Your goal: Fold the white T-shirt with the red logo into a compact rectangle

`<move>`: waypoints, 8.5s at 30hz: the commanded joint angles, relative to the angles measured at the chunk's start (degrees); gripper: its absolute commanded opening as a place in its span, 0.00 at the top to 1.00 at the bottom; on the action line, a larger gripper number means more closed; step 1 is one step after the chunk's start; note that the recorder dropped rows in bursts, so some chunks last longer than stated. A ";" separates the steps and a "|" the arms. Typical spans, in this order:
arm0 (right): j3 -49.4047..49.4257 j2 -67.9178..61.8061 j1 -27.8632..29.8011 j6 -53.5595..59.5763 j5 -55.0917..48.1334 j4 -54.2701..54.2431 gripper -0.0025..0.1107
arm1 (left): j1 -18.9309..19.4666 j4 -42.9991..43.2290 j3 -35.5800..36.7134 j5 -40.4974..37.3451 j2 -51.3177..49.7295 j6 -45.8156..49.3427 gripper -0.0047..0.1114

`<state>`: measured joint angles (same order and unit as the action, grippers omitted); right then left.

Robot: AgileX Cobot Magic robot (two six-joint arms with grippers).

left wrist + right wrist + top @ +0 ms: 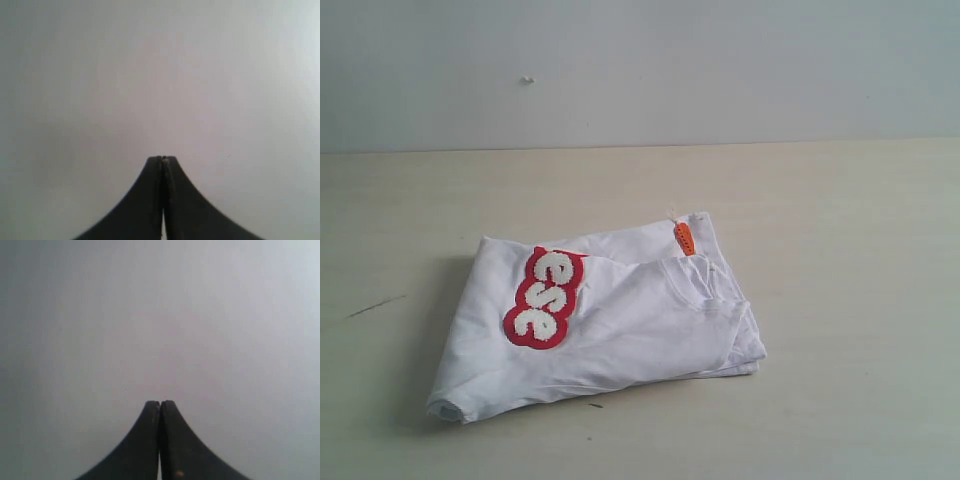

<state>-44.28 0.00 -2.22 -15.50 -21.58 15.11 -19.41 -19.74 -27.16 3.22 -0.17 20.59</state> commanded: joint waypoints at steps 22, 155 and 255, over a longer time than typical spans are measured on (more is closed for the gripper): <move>3.32 0.00 6.53 3.53 5.51 -6.14 0.98 | 0.01 -0.45 0.14 1.24 0.17 0.05 0.96; 3.32 0.00 6.53 -0.64 1.58 -6.50 0.98 | 18.66 23.65 27.16 -23.40 0.17 -25.13 0.96; 44.28 0.00 7.25 19.97 6.13 -10.37 0.98 | 18.66 23.65 27.16 -23.53 0.17 -25.13 0.96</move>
<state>-0.25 -0.26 4.81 4.70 -15.60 4.90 -0.94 4.26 -0.12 -20.81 -0.28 -4.03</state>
